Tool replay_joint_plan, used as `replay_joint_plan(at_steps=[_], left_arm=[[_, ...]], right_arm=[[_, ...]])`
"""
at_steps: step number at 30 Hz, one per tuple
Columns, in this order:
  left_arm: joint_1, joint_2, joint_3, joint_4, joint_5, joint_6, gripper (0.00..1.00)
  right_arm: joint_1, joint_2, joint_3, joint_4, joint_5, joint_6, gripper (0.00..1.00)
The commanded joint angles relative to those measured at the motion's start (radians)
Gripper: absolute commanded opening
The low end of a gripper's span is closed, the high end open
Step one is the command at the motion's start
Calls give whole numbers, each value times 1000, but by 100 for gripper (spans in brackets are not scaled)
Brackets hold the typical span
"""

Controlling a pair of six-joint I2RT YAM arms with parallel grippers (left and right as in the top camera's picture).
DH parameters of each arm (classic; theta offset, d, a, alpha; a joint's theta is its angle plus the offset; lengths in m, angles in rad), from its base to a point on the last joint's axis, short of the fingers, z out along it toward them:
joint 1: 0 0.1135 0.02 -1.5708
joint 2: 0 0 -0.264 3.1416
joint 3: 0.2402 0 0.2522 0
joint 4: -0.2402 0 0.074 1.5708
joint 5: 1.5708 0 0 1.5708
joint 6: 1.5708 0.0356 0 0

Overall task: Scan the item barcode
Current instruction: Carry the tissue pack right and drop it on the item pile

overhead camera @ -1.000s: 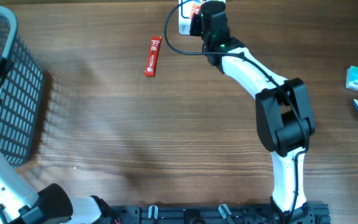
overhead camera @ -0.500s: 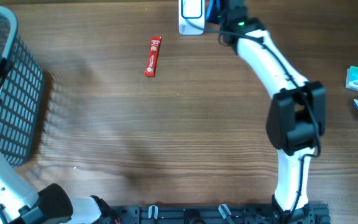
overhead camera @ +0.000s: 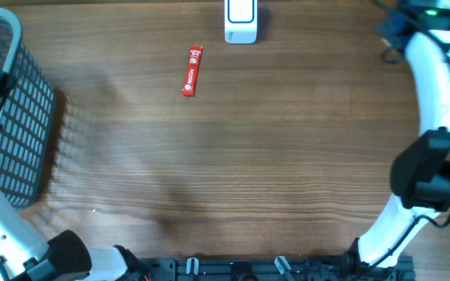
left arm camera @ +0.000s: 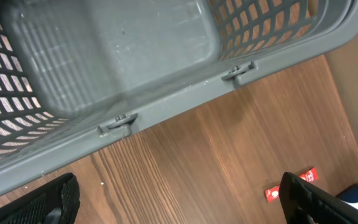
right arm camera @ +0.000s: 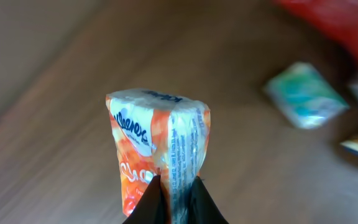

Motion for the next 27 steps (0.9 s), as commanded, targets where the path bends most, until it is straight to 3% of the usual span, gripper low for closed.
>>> replay_joint_plan(at_steps=[1,10,20,22,25,27], left_arm=[[5,4,4,2,-6,-10,100],[5,4,4,2,-6,-10,100],[5,4,4,2,-6,-10,100],[5,4,4,2,-6,-10,100],[5,4,4,2,-6,-10,100],[5,4,4,2,-6,-10,100]], right_arm=[[-118,-8,11,-33,29,58,4],[-371,39,8,-52,18,24,4],[-439,196,8,0,10,2,6],[-439,208,8,9,10,2,20],[-439,208,8,30,9,-43,59],[-439,203,10,32,10,-101,71]])
